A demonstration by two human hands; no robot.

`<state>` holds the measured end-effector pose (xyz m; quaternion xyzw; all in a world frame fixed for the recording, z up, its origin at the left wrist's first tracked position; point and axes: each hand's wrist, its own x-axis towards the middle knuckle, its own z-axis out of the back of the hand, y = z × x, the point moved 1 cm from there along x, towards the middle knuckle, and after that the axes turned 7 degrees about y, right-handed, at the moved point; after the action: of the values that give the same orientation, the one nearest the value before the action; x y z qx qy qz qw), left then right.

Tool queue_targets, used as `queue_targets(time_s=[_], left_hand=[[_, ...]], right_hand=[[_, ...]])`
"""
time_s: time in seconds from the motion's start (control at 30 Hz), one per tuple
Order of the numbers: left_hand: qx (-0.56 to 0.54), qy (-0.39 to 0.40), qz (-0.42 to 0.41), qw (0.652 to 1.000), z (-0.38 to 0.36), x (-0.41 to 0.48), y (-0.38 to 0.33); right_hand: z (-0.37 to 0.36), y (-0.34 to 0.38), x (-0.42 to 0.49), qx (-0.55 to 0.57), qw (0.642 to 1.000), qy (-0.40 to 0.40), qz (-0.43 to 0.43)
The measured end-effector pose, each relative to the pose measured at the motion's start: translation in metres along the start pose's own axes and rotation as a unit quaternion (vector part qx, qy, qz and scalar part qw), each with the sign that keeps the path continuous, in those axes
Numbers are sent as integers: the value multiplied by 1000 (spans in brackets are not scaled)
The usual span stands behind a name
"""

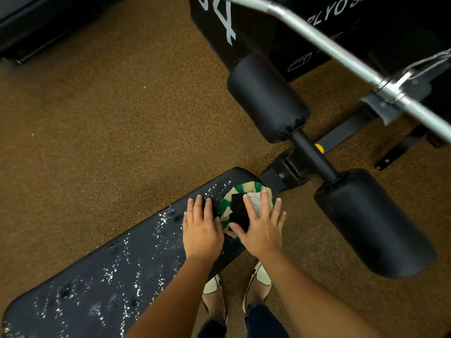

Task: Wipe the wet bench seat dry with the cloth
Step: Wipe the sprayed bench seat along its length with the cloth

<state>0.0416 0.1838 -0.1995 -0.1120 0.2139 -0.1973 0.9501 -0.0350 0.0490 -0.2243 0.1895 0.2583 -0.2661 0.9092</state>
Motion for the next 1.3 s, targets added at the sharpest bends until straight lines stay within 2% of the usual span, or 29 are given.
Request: queue_targets(time_s=[0.13,0.17,0.27,0.3,0.33,0.43,0.47,0.5,0.63,0.7,0.83,0.9,1.0,1.03,1.07,1.13,1.2,1.23,1.3], left_hand=[[22,-11,8,1000,-7,8,17],[23,-11,15,1000,-8,12,20],[26,-15,27,999,-9,21,26],[30,-13,25,999,-8,23,27],[34,-8,20,999,-8,24,27],[52,11,-3,999,-11,27,27],[57,15,-7,998,-12,28,28],[63,14,-9,998,-14,29,30],[62,4,1,998,-16,31,37],[63,5,7,998,-16,29,40],[63,12,9,998,-16,26,44],[60,15,14,998,-16,26,46],[49,17,7,999,-16,25,48],[44,19,5,999,-15,24,49],[40,20,2,999,-14,23,49],[35,26,-8,999,-13,22,48],[31,29,-11,999,-14,23,49],[29,28,-10,999,-15,24,50],[23,26,-11,999,-17,25,50]], right_hand=[[-4,22,17,-2,997,-66,-27],[-6,25,16,-18,996,-84,-3],[-18,12,1,-83,981,-105,139],[-20,3,-2,-97,978,-102,156],[-19,-4,1,-99,979,-105,144],[3,9,27,-33,992,-123,-4],[8,20,34,-16,992,-124,-29],[9,29,38,-14,991,-129,-18],[-20,17,8,-97,972,-116,178],[-22,-3,4,-109,971,-126,170],[-1,23,35,-42,987,-152,19],[-1,44,41,-34,986,-152,51],[-20,32,19,-104,966,-118,205],[-20,18,13,-121,961,-109,222],[-17,6,14,-129,963,-113,206],[-4,-4,30,-113,979,-132,103],[11,16,52,-76,986,-148,27],[13,32,58,-73,984,-155,38],[1,55,53,-94,974,-149,145]])
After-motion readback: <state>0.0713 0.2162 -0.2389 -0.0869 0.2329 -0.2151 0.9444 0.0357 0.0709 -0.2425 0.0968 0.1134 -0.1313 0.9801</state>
